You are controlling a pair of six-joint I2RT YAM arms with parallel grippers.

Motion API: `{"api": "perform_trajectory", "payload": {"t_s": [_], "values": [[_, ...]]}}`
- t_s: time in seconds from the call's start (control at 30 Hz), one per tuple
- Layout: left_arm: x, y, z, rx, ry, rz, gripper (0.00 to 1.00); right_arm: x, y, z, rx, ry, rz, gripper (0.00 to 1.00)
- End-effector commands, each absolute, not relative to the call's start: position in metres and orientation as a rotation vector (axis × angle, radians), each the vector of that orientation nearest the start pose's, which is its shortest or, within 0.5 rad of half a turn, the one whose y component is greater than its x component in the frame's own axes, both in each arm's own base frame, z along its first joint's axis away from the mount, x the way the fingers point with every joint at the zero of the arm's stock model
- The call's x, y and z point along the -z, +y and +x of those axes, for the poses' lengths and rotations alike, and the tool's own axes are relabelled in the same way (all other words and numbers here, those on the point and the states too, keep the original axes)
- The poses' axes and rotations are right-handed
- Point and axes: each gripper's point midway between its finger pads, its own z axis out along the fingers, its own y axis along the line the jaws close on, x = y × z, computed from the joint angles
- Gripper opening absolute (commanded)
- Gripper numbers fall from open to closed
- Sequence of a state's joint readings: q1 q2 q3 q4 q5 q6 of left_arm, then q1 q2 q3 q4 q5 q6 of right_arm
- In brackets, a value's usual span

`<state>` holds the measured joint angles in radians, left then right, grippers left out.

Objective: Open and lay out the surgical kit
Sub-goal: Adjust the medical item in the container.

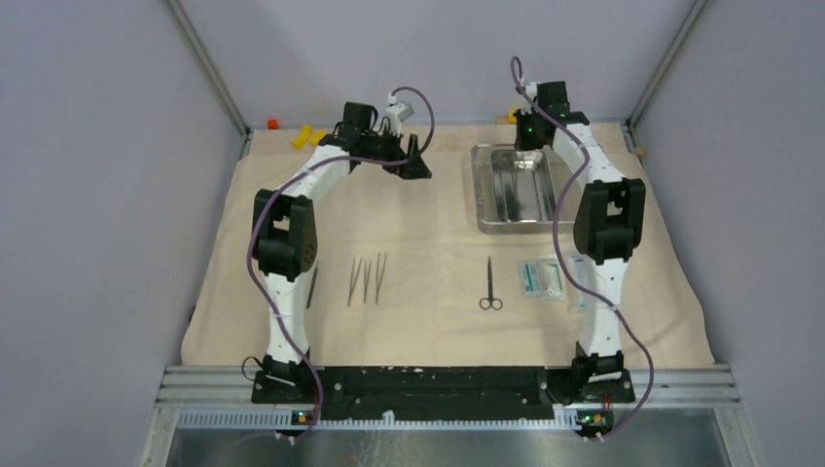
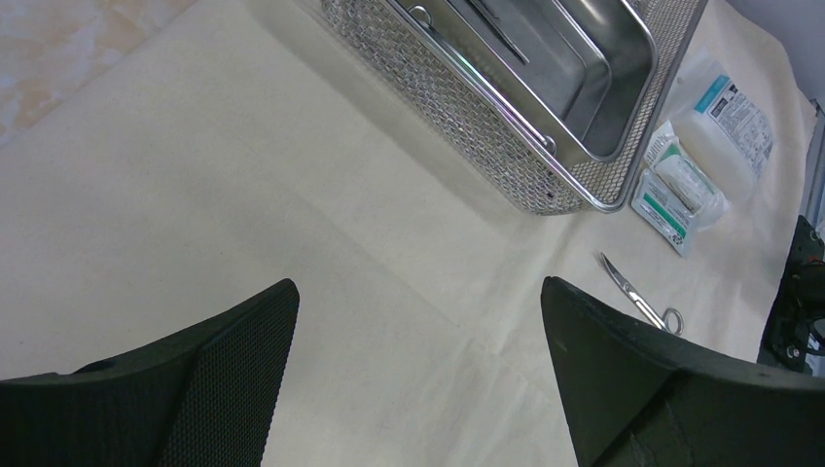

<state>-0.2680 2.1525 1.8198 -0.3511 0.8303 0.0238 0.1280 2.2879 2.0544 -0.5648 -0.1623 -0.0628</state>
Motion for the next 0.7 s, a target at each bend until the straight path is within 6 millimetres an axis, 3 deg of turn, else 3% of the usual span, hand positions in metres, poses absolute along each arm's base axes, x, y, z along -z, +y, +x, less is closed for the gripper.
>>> {"api": "perform_trajectory", "payload": {"t_s": [0.0, 0.2, 0.3, 0.47, 0.67], "values": [[-0.177, -0.268, 0.491, 1.062, 1.995, 0.780, 0.99, -0.172, 0.109, 0.579, -0.274, 2.213, -0.303, 0.00], [-0.181, -0.269, 0.488, 1.073, 1.986, 0.785, 0.99, -0.165, 0.110, 0.575, -0.281, 2.223, -0.312, 0.00], [-0.180, -0.269, 0.486, 1.078, 1.988, 0.786, 0.99, -0.151, 0.108, 0.574, -0.244, 2.254, -0.339, 0.00], [-0.177, -0.269, 0.482, 1.088, 1.994, 0.787, 0.99, -0.113, 0.109, 0.567, -0.199, 2.332, -0.368, 0.30], [-0.173, -0.268, 0.479, 1.096, 2.005, 0.784, 0.99, -0.086, 0.112, 0.558, -0.179, 2.383, -0.389, 0.34]]}}
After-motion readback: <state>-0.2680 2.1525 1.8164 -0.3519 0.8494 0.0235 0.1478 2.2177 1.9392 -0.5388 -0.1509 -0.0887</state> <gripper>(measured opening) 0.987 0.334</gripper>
